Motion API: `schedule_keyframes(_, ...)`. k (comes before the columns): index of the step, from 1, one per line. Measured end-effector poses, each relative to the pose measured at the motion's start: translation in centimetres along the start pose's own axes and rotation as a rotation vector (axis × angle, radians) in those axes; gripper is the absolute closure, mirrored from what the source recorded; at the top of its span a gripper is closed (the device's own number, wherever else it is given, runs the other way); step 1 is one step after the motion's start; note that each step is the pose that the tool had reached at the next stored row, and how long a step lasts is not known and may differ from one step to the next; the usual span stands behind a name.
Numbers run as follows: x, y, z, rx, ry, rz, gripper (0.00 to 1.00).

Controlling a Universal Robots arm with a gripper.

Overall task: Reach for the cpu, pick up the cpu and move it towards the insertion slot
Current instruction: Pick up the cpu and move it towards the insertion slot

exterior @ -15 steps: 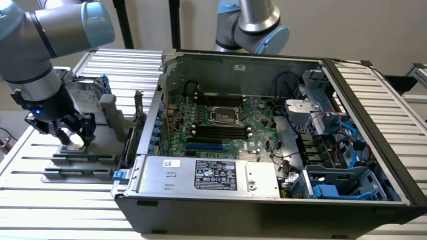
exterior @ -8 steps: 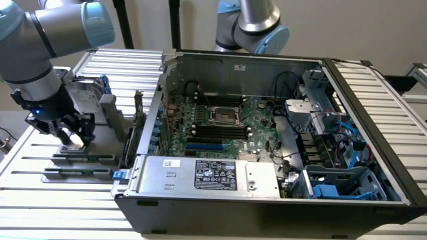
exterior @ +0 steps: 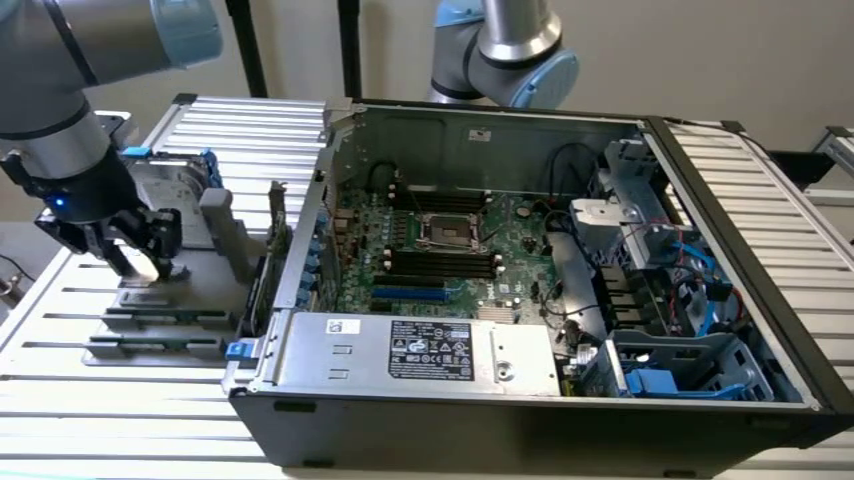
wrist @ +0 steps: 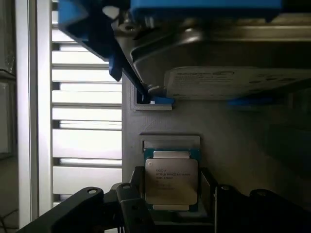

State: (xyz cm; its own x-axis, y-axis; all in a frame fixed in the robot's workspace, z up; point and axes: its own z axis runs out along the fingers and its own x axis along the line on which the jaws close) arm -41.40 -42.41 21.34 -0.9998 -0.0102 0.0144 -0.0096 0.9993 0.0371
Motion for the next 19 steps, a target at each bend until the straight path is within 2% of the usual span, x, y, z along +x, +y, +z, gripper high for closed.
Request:
schedule_keyframes(14, 0.0, 0.19, -6.35, 0.0000, 0.0001, -0.008, 0.45)
schedule_keyframes(19, -0.5, 0.16, -8.65, -0.0009, 0.0002, -0.014, 0.45)
